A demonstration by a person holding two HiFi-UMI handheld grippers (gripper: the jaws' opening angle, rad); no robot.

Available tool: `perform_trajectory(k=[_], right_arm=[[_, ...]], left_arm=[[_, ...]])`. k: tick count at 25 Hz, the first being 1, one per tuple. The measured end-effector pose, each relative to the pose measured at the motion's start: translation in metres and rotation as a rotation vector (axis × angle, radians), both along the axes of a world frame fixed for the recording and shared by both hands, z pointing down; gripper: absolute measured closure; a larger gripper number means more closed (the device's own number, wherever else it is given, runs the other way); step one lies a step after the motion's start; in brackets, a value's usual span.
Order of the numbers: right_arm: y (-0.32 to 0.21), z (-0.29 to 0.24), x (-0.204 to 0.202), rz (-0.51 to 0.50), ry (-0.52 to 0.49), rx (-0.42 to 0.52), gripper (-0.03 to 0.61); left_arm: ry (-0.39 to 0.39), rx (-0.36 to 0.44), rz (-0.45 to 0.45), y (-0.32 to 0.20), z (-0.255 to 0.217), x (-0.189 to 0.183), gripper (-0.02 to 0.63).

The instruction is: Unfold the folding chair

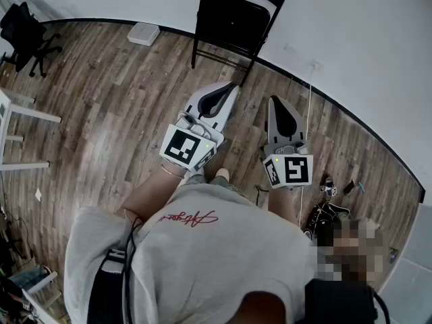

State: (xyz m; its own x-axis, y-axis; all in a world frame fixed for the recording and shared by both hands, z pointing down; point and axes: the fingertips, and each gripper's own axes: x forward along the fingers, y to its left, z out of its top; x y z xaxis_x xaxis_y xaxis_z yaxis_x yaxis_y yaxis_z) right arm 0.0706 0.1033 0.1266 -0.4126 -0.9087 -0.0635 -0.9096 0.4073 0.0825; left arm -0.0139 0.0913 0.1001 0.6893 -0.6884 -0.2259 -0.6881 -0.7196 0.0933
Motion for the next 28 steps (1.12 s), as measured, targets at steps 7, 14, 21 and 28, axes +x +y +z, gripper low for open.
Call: perform_trajectory(k=[7, 14, 21, 28], right_arm=[[-0.004, -0.004, 0.002, 0.002, 0.006, 0.005, 0.560], [-0.006, -0.004, 0.003, -0.014, 0.002, 0.003, 0.560], [-0.011, -0.009, 0.019, -0.028, -0.020, 0.023, 0.560], [-0.032, -0.004, 0.055, -0.038, -0.030, 0.025, 0.560]], left_arm=[[-0.006, 0.000, 0.007, -0.004, -0.003, 0.004, 0.600], [-0.011, -0.006, 0.009, -0.004, -0.002, 0.010, 0.600], [0.000, -0.012, -0.004, -0.008, -0.001, 0.024, 0.600], [0.004, -0.017, -0.047, -0.024, 0.005, 0.049, 0.600]])
